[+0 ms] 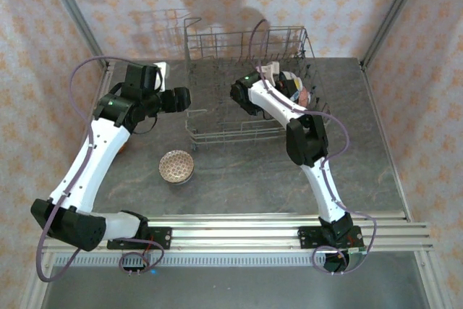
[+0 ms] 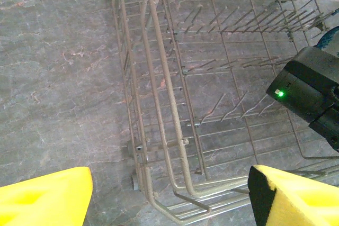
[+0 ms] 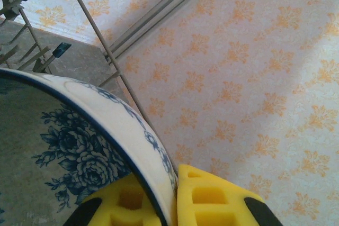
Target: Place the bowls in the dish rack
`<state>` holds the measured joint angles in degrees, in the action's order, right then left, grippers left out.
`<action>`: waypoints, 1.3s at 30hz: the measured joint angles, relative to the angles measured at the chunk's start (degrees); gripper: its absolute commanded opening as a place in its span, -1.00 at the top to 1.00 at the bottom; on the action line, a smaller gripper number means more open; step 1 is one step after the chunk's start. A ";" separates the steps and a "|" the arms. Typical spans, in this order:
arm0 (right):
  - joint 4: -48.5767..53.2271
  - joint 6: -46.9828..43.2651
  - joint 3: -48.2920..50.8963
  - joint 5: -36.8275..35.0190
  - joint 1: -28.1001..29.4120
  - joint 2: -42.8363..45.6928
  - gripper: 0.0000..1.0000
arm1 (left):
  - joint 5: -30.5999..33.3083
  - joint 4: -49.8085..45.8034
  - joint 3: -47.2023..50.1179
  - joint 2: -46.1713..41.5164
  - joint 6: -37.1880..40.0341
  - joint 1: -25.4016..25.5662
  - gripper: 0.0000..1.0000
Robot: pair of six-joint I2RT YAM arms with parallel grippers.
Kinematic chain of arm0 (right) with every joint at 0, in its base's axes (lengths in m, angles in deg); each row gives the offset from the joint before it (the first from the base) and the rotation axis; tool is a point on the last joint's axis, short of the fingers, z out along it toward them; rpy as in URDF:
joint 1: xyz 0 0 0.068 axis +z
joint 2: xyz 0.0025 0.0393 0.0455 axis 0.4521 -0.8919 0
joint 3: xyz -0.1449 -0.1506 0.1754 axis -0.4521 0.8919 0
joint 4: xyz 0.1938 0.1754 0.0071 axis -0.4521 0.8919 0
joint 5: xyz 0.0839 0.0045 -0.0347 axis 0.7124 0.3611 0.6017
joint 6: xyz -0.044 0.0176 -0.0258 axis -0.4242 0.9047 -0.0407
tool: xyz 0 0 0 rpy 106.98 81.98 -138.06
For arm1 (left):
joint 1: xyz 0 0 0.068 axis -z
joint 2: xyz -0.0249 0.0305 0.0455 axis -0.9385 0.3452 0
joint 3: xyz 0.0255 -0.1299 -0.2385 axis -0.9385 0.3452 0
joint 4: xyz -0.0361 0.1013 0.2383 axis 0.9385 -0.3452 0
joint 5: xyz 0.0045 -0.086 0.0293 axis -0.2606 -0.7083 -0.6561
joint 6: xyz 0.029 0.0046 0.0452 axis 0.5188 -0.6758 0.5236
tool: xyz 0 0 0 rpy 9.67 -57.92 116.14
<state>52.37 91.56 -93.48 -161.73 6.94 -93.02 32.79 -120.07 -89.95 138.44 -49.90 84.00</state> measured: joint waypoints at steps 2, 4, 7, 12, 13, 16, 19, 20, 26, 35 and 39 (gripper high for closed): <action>0.00 -0.13 0.00 -0.09 0.00 0.00 1.00 | 0.00 0.09 0.13 -0.33 0.02 0.00 -0.57; 0.00 -0.57 0.00 -0.42 0.00 -0.02 1.00 | 0.02 0.24 0.13 -0.35 0.04 -0.07 -0.57; 0.00 -1.51 0.09 -1.09 0.00 -0.04 1.00 | 0.02 0.28 0.35 -0.35 0.04 -0.11 -0.57; 0.09 -3.91 0.24 -2.86 -0.02 -0.04 1.00 | 0.00 0.48 0.94 -0.35 0.04 -0.11 -0.57; 0.11 -4.55 0.11 -3.26 -0.07 -0.04 1.00 | 0.00 0.59 1.01 -0.35 0.04 -0.11 -0.57; 0.13 -6.14 -1.05 -3.32 -0.13 -0.20 0.99 | -0.02 0.66 1.14 -0.35 0.04 -0.11 -0.57; 0.13 -7.61 -2.23 -3.32 -0.24 -0.61 0.99 | -0.02 0.66 1.16 -0.35 0.07 -0.11 -0.57; 0.11 -7.91 -2.32 -3.32 -0.24 -0.74 0.99 | -0.02 0.66 1.16 -0.35 0.07 -0.11 -0.57; 0.11 -9.70 -2.67 -3.32 -0.22 -0.90 0.99 | -0.13 0.66 1.33 -0.44 0.26 -0.11 -0.57; 0.13 -12.07 -3.39 -3.41 -0.09 -3.89 0.96 | -1.11 0.68 2.14 -1.07 0.28 -0.48 -0.57; 0.15 -12.68 -3.58 -3.41 0.11 -3.96 0.94 | -1.27 0.70 2.71 -1.38 0.31 -0.48 -0.57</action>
<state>52.52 78.88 -97.06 -165.14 7.05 -96.98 31.52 -119.37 -87.24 137.07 -49.60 83.52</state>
